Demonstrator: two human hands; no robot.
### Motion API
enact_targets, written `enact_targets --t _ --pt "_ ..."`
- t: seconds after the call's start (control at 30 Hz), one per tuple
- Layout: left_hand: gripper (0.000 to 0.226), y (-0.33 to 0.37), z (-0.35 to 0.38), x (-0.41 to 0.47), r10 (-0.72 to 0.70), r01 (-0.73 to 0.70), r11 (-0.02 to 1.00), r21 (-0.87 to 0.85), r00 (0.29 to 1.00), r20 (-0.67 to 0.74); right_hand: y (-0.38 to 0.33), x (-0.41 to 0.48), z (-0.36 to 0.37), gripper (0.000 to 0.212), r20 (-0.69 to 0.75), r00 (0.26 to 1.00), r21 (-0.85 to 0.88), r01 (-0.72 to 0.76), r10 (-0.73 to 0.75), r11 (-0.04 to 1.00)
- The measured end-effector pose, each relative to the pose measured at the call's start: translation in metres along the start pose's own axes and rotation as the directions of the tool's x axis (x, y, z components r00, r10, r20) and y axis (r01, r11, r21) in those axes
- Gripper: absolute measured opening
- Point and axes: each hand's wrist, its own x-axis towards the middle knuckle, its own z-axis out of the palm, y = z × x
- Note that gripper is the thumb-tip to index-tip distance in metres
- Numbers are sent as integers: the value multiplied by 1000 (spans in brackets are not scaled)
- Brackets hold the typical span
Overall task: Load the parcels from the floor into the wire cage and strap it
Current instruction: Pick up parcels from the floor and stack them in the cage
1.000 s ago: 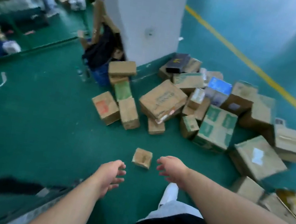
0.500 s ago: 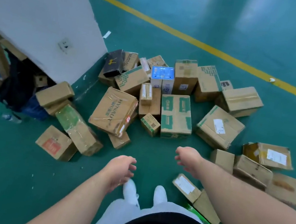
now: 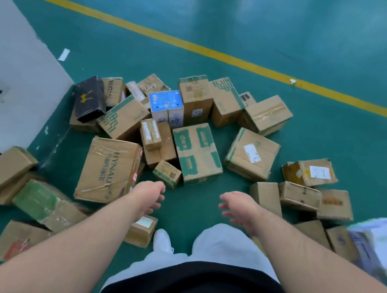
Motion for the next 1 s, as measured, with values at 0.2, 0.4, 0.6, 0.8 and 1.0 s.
enact_targets --t 0.2,0.4,0.6,0.8,1.0 --pt "23 48 22 18 2 -8 998 67 997 83 -38 29 -30 33 -66 998 80 -10 16 997" --pt "27 95 54 67 -82 79 996 34 990 115 -82 98 -73 30 19 994 11 -108 107 994" --pt "29 151 78 142 -227 226 971 -85 974 -2 -136 214 -118 28 117 984 -320 -87 131 944" --pt "30 173 91 235 -267 263 957 -125 963 -23 -151 328 -153 27 117 983 -669 -29 143 743" --pt "30 139 124 375 -371 375 917 -134 927 59 -133 450 -142 34 38 976 -760 -111 214 640"
